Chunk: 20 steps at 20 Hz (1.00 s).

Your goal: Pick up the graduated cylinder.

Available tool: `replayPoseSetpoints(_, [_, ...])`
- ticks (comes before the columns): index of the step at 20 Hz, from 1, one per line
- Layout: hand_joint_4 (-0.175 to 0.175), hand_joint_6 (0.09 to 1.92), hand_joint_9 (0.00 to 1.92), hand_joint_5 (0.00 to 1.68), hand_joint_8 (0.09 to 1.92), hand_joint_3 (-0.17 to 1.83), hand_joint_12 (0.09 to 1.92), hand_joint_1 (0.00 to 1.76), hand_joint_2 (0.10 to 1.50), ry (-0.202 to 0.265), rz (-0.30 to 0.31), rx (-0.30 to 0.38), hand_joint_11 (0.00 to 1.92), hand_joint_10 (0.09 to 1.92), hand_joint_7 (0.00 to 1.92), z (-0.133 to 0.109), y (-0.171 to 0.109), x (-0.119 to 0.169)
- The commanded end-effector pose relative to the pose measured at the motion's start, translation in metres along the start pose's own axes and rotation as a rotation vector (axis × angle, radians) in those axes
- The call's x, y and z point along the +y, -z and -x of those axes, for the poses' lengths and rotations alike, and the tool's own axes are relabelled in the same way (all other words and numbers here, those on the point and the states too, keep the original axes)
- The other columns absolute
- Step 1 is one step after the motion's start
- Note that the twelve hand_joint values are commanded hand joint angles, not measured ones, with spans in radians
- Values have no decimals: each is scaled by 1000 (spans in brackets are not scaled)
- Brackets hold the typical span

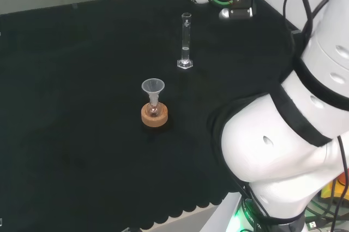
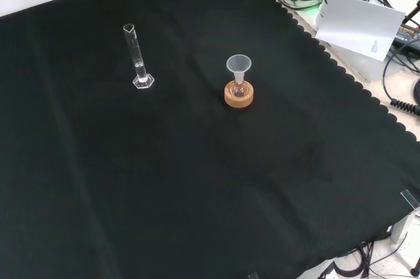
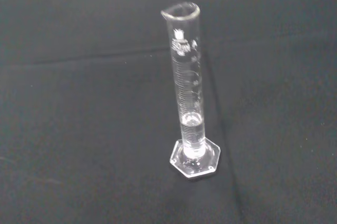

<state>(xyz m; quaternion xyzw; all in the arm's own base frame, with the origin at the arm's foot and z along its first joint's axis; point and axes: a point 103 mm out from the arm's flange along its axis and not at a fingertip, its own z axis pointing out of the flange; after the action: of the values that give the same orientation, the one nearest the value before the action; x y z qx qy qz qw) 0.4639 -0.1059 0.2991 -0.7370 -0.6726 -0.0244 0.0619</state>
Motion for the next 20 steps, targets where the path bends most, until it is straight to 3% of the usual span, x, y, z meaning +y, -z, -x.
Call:
replayPoseSetpoints(1, [-41,87,307,268,607,279,1390,429,1048,0,16,38,138,677,102,26,-20,18])
replayPoseSetpoints(7, [-43,87,340,285,630,281,1391,444,1028,25,23,83,153,681,152,28,-43,24])
replayPoseSetpoints(12, [-53,87,426,402,670,304,1367,476,1000,41,26,117,236,661,256,32,-62,31])
replayPoseSetpoints(20, [-50,87,433,327,653,312,1357,514,975,70,8,165,281,649,208,42,-86,49])
